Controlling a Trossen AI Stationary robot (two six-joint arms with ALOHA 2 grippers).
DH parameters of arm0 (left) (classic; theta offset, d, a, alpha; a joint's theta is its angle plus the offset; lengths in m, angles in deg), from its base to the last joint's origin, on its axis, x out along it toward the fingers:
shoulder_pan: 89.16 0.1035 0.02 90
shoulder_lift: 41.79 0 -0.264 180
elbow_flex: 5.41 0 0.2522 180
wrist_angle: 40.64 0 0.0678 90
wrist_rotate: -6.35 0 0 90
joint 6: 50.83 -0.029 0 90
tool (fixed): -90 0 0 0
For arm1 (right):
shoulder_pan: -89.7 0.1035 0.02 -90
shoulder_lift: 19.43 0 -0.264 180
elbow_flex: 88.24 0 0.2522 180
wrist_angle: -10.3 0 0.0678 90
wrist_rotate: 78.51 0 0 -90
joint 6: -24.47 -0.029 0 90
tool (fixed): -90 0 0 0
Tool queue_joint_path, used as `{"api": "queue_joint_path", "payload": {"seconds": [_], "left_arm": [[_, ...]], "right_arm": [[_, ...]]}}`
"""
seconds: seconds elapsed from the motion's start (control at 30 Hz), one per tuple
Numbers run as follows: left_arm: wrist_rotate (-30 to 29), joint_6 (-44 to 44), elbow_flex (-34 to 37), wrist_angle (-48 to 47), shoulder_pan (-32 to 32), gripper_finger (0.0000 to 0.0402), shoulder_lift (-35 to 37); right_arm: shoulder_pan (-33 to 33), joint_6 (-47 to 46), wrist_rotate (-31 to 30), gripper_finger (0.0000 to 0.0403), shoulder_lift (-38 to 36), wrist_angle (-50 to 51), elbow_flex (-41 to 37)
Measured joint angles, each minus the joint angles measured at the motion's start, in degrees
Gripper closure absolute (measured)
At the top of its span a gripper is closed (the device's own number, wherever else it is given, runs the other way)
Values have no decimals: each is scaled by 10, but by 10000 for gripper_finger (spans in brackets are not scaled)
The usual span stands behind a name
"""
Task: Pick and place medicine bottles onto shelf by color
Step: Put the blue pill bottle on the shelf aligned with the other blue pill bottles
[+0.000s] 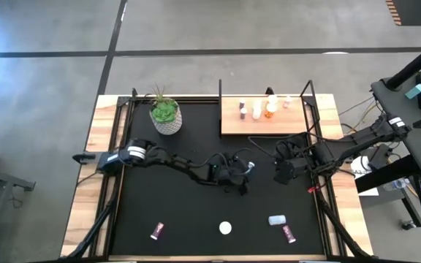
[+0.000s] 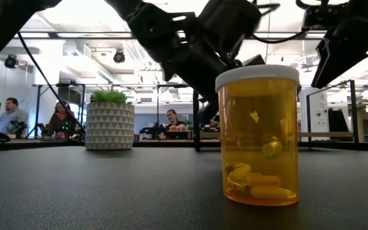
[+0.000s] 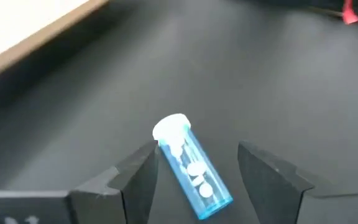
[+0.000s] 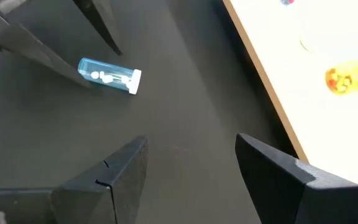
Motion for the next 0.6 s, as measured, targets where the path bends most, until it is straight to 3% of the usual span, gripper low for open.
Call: {"api": "queue_joint_path", "payload": {"seconds": [0.33, 0.6], "left_arm": [[1, 46, -16, -36, 7, 203, -28], [1, 45, -16, -32, 8, 282, -34]], "right_arm": [[0, -2, 0, 170, 0, 1, 0], [0, -4, 0, 177, 0, 1, 0]]}}
